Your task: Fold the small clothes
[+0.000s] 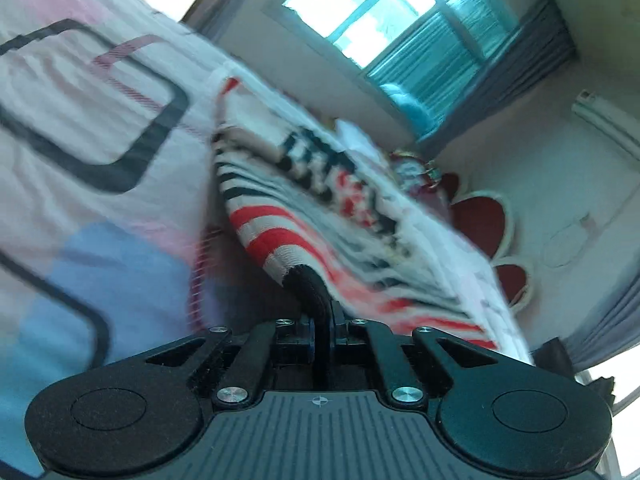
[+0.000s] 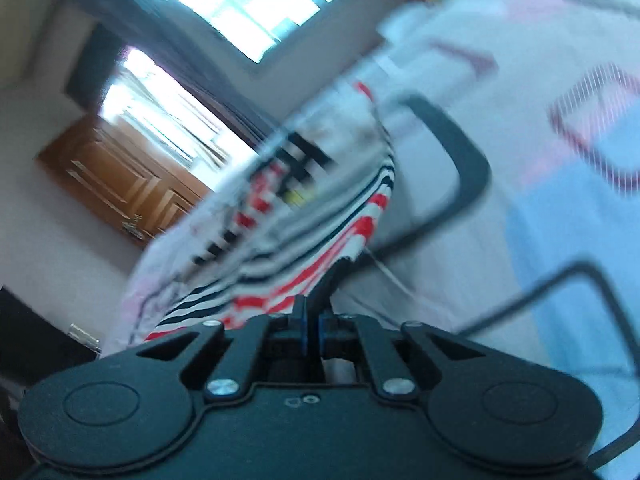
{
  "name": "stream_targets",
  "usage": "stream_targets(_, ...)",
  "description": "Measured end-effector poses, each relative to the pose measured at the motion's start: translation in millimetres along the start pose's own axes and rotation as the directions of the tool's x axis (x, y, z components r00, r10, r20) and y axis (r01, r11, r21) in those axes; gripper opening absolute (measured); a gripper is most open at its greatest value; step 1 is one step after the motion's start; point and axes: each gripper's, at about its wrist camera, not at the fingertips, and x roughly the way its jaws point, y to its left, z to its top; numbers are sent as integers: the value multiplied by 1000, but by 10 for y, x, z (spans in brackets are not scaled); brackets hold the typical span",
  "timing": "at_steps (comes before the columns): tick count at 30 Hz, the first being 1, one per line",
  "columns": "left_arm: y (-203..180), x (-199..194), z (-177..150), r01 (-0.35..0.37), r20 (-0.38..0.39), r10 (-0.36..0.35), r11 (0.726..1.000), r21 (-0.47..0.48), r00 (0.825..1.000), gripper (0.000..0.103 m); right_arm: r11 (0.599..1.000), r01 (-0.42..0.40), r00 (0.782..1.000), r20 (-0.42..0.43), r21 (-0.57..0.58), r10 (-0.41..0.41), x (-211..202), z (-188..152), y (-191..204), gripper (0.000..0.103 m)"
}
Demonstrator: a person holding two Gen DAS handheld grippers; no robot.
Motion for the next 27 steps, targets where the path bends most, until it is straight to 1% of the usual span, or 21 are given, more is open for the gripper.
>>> stream_targets(1, 93, 72, -48, -37, -35, 37, 999, -7, 999, 6, 1000, 8, 1000, 1, -3, -8, -6, -6, -36, 5)
stream_targets(2, 191, 180, -117, -65, -79, 63, 998, -22, 995, 6, 1000, 26, 1000, -16, -3, -27, 33, -39, -105, 5)
stream_targets(3, 272, 225, -188, -50, -68, 48, 998, -39, 997, 6, 999, 54, 997, -45, -3, -54, 113, -75, -183, 5)
stream_targets(4, 310, 230, -202, -32, -53, 29, 998, -62, 998, 6, 995, 96, 992, -88, 9, -94, 220, -123, -274, 5)
stream_targets(5, 338, 231, -189, -25, -50, 21, 996, -91, 999, 6, 992, 122, 985, -123, 33, -117, 302, -158, -359, 5)
stream_targets(6, 333, 225, -181, -27, -48, 22, 994, -104, 999, 6, 993, 99, 989, -114, 59, -92, 313, -179, -405, 5)
stream_targets(8, 289, 214, -174, -27, -43, 24, 995, -92, 999, 5, 993, 86, 992, -98, 76, -79, 301, -160, -414, 5)
stream_targets(11, 322, 153, -153, 13, -12, -15, 989, -144, 1000, 5, 994, 75, 993, -102, 78, -67, 322, -120, -413, 5)
stream_targets(12, 317, 141, -174, 3, -20, -6, 991, -135, 1000, 5, 995, 65, 994, -97, 72, -58, 299, -90, -398, 5)
stream_targets(14, 237, 214, -130, -44, -54, 40, 995, -90, 998, 5, 998, 43, 996, -81, 54, -38, 278, -39, -325, 5)
stream_targets(15, 220, 255, -122, -41, -53, 36, 994, -100, 998, 5, 998, 40, 997, -74, 40, -37, 285, 11, -296, 5)
stream_targets(16, 216, 228, -92, -20, -32, 16, 993, -115, 999, 5, 999, 42, 997, -71, 33, -40, 293, 52, -284, 5)
stream_targets(18, 143, 168, 59, 25, 27, -22, 993, -119, 999, 5, 999, 43, 997, -61, 10, -42, 291, 171, -229, 5)
stream_targets(21, 1, 138, 433, 70, 93, -61, 993, -96, 994, 5, 998, 22, 999, -31, -59, -24, 321, 424, -34, 5)
stream_targets(24, -146, 224, 864, 101, 137, -92, 993, -61, 986, 5, 995, 0, 1000, 19, -102, 2, 377, 757, 116, 5)
stream_targets(27, -262, 441, 1306, 107, 153, -99, 993, -46, 983, 5, 992, -12, 999, 48, -125, 18, 566, 1130, 231, 5)
